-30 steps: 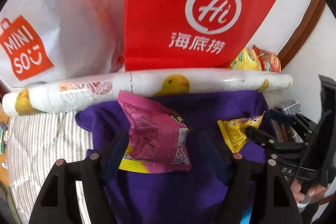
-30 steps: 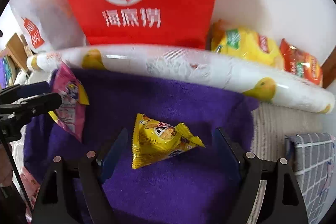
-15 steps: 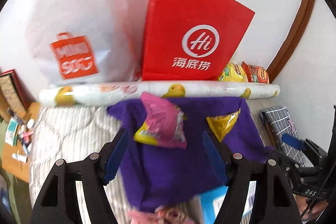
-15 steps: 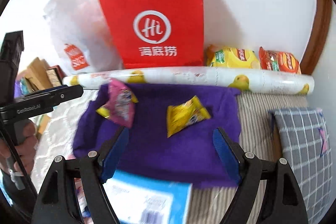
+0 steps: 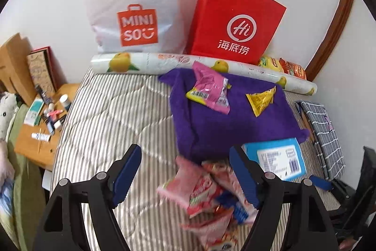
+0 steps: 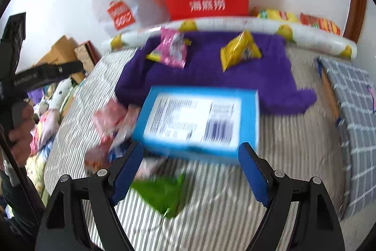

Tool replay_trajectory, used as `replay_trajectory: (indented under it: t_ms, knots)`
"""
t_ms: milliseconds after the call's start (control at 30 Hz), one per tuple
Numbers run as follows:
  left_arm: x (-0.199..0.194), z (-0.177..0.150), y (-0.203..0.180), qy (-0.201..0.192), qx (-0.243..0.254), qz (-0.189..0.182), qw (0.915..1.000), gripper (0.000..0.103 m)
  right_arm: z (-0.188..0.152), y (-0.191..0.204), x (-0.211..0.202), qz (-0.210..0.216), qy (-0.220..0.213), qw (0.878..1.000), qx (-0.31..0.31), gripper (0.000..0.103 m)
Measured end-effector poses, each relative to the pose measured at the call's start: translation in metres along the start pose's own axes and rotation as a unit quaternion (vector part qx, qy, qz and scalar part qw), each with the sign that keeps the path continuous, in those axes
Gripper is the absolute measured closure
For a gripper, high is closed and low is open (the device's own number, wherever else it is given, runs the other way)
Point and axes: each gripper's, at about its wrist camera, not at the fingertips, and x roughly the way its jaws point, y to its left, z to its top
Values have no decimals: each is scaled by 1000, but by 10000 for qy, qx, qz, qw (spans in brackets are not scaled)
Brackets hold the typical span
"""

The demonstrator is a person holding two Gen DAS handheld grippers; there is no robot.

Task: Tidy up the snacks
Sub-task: 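Reach the left tool to the panda bag while the right tool reaches the green bag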

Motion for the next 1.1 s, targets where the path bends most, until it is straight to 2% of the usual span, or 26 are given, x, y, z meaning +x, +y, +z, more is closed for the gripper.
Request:
replay_trajectory:
  t_ms: [333,467,633,867,933,1000,1100]
  knots:
    - [-11,-51,28,63,-192,-40,9998,26,-52,27,21,303,204,9989,-308,21]
    - [-11,-67,37,108,-267,-99,9995,26,-56,29,35,144,246,9994,-174,21]
    - [-7,-86,45,193,-320,-153,9992,26,-56,19,49,333,261,9988,247,21]
    - [-6,-99,47,299,-424,-342,9981,26,-53,17,55,438,160,9981,391,21]
    - [-8,-101,42,303,-415,-488,9975,27,-54,17,55,475,110,9981,384,26]
    - [-8,-103,35,315,-366,-595,9971,26,-55,18,54,541,122,9979,345,39]
    - [-6,-104,23,346,-272,-691,9966,26,-57,16,51,570,74,9977,360,40]
